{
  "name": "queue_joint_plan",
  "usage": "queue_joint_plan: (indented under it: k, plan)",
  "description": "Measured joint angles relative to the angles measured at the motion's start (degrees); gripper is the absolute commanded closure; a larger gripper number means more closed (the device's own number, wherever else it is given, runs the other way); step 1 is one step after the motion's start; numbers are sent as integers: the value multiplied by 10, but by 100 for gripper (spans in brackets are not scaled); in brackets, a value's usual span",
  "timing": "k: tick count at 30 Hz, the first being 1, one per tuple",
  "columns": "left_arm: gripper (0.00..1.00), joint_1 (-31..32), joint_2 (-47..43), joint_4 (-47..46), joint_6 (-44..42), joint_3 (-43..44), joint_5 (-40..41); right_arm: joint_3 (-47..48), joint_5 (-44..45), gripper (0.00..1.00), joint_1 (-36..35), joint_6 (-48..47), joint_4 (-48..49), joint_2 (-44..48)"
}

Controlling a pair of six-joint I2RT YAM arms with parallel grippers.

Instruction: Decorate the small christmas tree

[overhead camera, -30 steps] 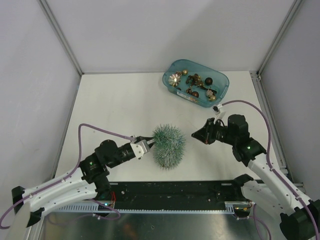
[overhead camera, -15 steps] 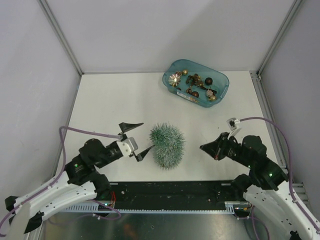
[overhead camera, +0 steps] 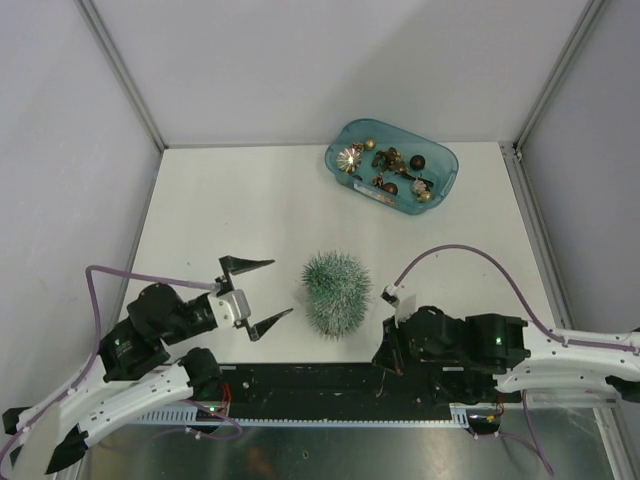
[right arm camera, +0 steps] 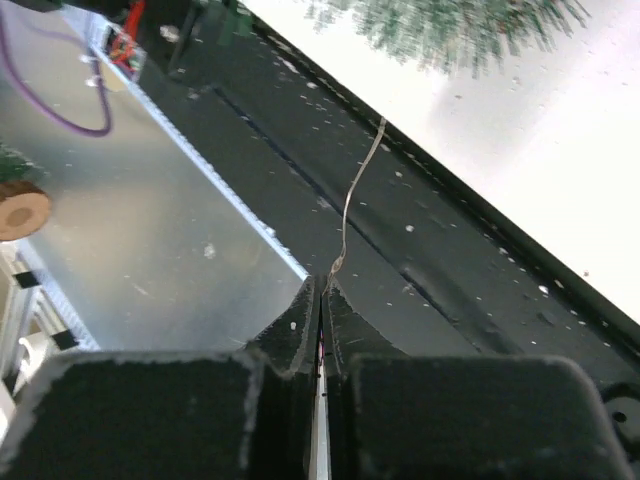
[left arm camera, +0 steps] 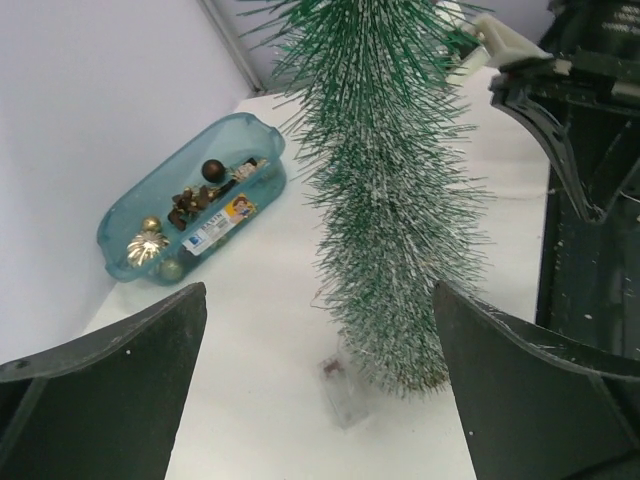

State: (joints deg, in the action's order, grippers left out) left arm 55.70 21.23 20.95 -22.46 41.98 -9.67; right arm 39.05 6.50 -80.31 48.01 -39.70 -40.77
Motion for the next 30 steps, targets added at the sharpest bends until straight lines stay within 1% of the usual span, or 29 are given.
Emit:
queue_joint_plan:
  k: [4, 7, 10, 13, 16, 21, 26, 28, 30]
  plan:
    - [1, -2, 0, 39, 0, 21, -49, 12, 22, 100, -35, 15, 26, 9]
    - [3, -4, -1, 52, 0, 29, -99, 16, 23, 100, -45, 14, 73, 2]
    - [5, -6, -3, 66, 0, 29, -144, 21, 23, 100, -50, 9, 131, -33]
    - [8, -7, -3, 73, 1, 27, -188, 22, 43, 100, -63, 3, 185, -79]
    - [11, -7, -3, 74, 2, 16, -232, 22, 82, 100, -82, -3, 225, -111]
    - [20, -7, 3, 80, -1, -25, -284, 22, 165, 100, -106, -8, 270, -107]
    - [27, 0, 18, 91, -20, -58, -296, 21, 258, 100, -152, 0, 289, -99]
    - [28, 12, 24, 96, -21, -61, -301, 19, 301, 100, -175, 6, 293, -94]
    - [27, 28, 33, 96, -20, -61, -311, 15, 338, 100, -191, 10, 305, -89]
